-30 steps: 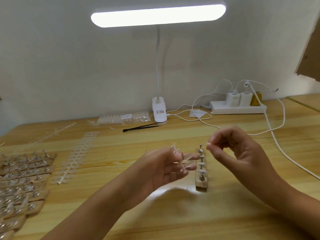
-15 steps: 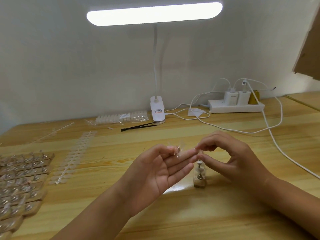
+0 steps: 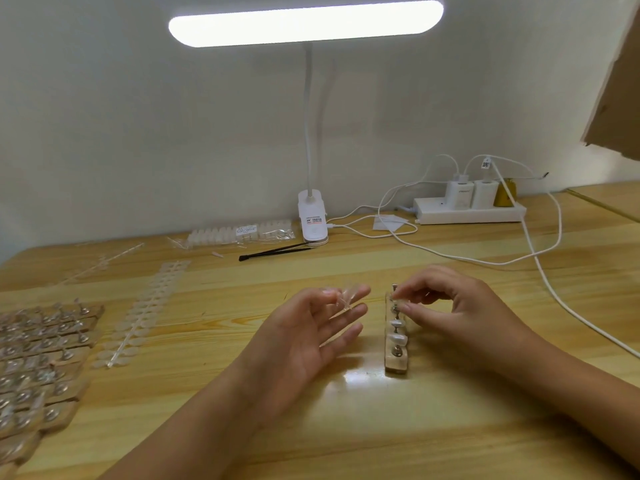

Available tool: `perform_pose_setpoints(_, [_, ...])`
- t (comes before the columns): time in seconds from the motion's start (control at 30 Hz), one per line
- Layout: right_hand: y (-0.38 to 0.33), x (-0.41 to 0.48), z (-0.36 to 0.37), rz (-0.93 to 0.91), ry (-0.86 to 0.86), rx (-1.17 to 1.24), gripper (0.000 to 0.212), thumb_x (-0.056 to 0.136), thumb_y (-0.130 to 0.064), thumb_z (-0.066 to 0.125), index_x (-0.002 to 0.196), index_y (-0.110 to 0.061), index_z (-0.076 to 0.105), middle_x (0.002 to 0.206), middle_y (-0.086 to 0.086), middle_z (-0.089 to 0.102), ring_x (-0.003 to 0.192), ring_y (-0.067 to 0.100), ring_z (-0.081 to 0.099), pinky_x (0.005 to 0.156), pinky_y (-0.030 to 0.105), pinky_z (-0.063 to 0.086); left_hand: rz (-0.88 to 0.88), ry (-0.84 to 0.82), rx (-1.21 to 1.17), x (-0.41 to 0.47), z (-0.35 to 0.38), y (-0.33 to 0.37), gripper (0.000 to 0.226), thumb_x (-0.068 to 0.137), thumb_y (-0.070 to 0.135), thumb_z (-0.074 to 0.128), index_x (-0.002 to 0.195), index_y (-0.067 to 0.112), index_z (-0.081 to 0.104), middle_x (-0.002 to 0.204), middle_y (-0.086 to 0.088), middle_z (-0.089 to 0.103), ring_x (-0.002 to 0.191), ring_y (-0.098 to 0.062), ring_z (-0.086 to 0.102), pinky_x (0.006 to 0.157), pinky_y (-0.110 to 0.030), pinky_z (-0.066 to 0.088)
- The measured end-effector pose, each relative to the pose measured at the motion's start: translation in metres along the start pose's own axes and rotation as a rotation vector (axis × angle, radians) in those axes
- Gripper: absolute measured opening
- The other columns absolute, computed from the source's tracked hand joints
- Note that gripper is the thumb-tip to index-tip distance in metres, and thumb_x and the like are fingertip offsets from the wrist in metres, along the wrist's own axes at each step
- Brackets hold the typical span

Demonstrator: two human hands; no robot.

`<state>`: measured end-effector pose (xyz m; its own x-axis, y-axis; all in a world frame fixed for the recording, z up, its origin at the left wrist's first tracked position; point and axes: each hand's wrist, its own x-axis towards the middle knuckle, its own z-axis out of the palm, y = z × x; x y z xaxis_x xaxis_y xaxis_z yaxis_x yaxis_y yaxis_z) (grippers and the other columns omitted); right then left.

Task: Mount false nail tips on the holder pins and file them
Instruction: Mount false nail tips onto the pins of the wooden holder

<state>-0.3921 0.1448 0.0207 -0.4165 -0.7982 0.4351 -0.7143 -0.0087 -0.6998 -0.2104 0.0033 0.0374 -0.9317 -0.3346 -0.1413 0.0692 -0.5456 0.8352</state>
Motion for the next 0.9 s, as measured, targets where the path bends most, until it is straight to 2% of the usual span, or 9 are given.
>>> perform_pose_setpoints(0.2, [-0.0014,0.0012,0.0012,0.061,-0.013,-0.046,0.019,0.081,-0.013,0.078,0.088,-0.030,0.073,0.089,-0.012,0.067,0.084,0.005,0.058,0.074,0.012,0.045,-0.004,0.061,-0.042,0.0049,-0.0090,-0.0038,0.026,0.077,0.023,0.067,0.096,0.012,0.054,0.125,-0.006,0.068,0.113,-0.018,0.066,0.091,-0.029,0.057])
perform_pose_setpoints(0.5, [-0.0033,-0.0008,0.0014,-0.002,-0.053,-0.131,0.016,0.081,-0.013,0.078,0.090,-0.026,0.074,0.089,-0.013,0.066,0.087,0.006,0.058,0.074,0.016,0.047,0.014,0.095,-0.060,0.0046,-0.0068,-0.0065,0.020,0.073,0.020,0.068,0.089,0.011,0.060,0.118,-0.009,0.071,0.098,-0.018,0.070,0.082,-0.027,0.059])
perform_pose_setpoints(0.6, [-0.0027,0.0010,0.0016,-0.015,-0.061,-0.138,0.016,0.080,-0.011,0.078,0.088,-0.024,0.074,0.088,-0.011,0.067,0.086,0.008,0.058,0.074,0.018,0.047,0.008,0.102,-0.046,0.0046,-0.0041,-0.0061,0.002,0.074,0.013,0.074,0.073,0.015,0.073,0.114,-0.010,0.073,0.093,-0.018,0.070,0.082,-0.026,0.059])
perform_pose_setpoints(0.67, [-0.0029,0.0027,0.0018,-0.005,-0.081,-0.143,0.015,0.080,-0.010,0.078,0.086,-0.024,0.073,0.086,-0.012,0.066,0.085,0.006,0.057,0.074,0.017,0.047,0.008,0.104,-0.001,0.0050,-0.0030,-0.0069,0.010,0.074,0.016,0.072,0.064,0.018,0.075,0.108,-0.009,0.074,0.090,-0.016,0.070,0.083,-0.025,0.058])
perform_pose_setpoints(0.9, [-0.0012,0.0004,0.0012,0.032,-0.097,-0.137,0.019,0.082,-0.013,0.077,0.091,-0.030,0.072,0.085,-0.012,0.065,0.081,0.007,0.056,0.072,0.016,0.046,0.050,0.129,0.036,0.0044,-0.0017,-0.0092,0.005,0.073,0.018,0.073,0.068,0.019,0.074,0.100,-0.015,0.074,0.079,-0.017,0.071,0.070,-0.024,0.059])
